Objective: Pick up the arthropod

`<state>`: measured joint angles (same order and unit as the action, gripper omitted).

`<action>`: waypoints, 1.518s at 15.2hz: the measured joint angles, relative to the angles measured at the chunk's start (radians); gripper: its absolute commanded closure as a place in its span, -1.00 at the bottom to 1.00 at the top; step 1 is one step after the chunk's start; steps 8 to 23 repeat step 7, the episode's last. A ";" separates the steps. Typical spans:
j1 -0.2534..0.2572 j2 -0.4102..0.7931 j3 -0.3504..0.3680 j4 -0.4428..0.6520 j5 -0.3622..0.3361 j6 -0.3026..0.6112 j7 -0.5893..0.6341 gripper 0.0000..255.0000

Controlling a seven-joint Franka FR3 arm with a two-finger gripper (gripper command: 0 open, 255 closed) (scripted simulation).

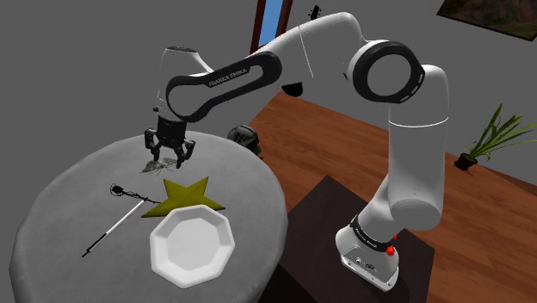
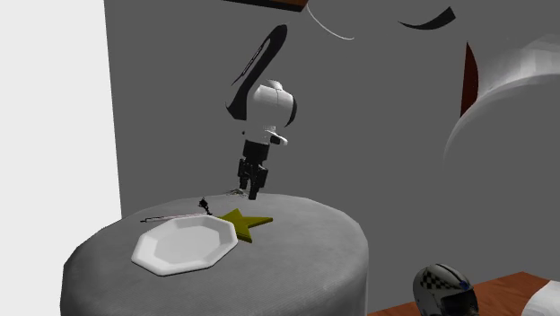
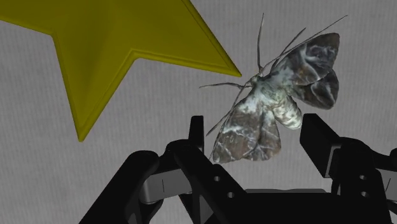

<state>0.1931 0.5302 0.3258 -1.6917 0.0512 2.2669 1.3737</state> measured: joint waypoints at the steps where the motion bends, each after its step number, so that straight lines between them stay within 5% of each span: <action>1: -0.001 -0.008 0.001 0.001 0.002 -0.009 0.001 1.00; 23: -0.007 -0.048 0.007 0.023 0.010 -0.069 0.004 1.00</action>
